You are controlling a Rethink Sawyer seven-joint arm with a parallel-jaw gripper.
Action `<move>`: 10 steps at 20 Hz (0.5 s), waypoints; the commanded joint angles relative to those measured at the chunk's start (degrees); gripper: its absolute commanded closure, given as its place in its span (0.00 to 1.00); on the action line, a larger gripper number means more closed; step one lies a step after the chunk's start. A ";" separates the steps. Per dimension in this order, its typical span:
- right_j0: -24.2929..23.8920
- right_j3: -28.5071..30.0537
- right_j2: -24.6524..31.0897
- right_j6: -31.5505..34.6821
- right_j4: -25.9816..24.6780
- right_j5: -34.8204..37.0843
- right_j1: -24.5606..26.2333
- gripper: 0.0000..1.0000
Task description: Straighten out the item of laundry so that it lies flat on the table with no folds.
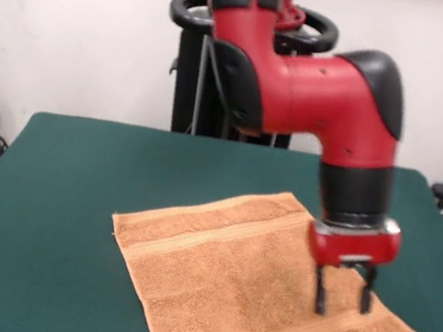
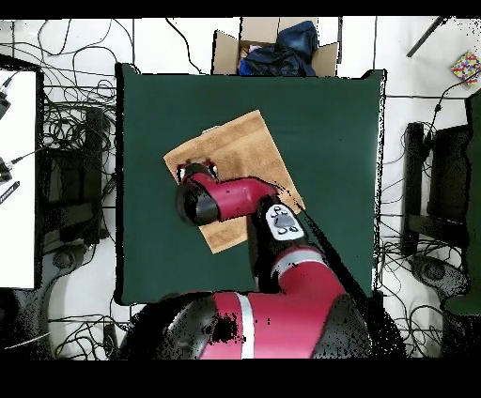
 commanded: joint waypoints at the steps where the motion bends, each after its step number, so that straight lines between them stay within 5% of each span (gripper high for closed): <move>1: -2.92 2.02 -7.29 -0.26 -4.19 8.29 -7.79 0.00; 10: -10.12 4.70 -2.79 -3.42 -9.38 10.66 -10.80 0.00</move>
